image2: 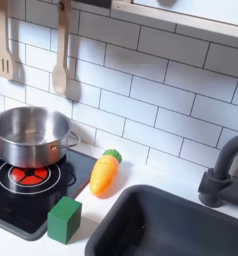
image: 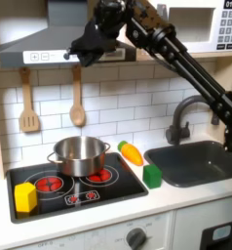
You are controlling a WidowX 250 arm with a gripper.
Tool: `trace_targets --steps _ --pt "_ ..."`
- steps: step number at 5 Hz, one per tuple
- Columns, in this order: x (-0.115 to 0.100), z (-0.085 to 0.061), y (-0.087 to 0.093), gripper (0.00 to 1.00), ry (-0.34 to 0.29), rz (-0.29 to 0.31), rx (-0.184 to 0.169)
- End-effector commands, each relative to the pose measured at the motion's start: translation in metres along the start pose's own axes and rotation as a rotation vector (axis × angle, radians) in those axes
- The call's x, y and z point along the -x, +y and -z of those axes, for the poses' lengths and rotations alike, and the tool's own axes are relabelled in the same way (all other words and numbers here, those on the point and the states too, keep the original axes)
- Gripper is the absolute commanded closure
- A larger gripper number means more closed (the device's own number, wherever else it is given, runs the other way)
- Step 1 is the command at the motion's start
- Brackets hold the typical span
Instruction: Push button
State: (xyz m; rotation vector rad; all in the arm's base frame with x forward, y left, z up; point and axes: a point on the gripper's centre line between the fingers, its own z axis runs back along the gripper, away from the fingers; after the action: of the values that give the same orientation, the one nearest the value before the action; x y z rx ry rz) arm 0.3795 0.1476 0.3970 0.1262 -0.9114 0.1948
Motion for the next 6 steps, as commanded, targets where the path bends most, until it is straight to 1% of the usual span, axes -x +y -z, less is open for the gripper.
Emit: trace_targets --steps 1,3,4,6 --pt "-0.008 0.002 -0.002 1.0 0.0 0.023 0.01" --pt "-0.009 0.011 -0.001 1.0 0.019 0.03 0.013" --pt "-0.006 0.016 -0.002 1.0 0.043 0.038 0.015" --pt "-0.009 0.02 -0.003 1.0 0.067 0.051 0.003"
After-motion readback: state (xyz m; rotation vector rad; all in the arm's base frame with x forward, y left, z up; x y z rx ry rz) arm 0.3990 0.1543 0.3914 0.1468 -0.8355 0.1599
